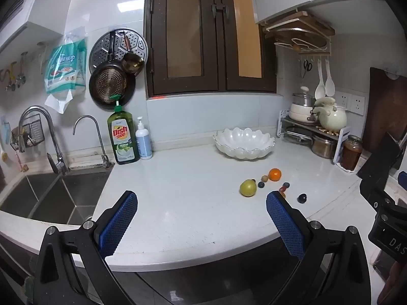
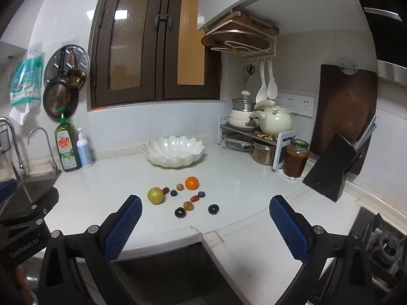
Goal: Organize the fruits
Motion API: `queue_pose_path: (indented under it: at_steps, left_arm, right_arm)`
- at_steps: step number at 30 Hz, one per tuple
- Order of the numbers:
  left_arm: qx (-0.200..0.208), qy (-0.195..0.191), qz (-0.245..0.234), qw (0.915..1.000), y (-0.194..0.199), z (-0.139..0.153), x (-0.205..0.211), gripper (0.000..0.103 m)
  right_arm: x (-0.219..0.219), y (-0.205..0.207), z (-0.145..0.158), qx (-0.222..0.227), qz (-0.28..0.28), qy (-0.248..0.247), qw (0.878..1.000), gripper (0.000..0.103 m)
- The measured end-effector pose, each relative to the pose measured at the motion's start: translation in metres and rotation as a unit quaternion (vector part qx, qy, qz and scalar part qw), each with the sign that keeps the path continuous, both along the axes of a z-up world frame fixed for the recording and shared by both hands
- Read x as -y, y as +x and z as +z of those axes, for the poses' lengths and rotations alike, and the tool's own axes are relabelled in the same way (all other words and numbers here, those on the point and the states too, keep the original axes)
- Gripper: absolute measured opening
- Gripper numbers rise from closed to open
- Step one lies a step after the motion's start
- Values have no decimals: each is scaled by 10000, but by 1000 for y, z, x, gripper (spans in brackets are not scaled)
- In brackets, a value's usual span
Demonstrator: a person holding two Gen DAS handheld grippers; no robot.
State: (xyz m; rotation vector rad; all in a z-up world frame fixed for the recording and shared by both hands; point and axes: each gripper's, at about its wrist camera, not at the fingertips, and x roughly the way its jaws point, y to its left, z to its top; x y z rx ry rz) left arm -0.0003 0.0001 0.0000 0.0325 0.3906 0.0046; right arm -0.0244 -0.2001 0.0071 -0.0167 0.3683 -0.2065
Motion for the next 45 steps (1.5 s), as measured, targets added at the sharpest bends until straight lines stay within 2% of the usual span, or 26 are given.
queue_pose_path:
  at_steps: [4,6,9,21,45]
  left_arm:
    - [95,121,125,9998,-3,1,7,103]
    - [128,-12,122,9998,-7,2,6,103]
    - [236,-16,110,9997,-18,4,6,103]
    - [100,-16,-59,9999,-26,12,8,103]
    - [180,-57,-137,9997,-30,17,12,103]
  right_arm:
    - [-2,2,0,-15,-19,-9,10000,102]
    - [1,2,0,-13,31,83,10000,102]
    - [10,-7,3,9,36,140,9999,102]
    - [12,-24,3,123,-64,170,9998,102]
    - [17,-30,8,237,-81,201,9995,102]
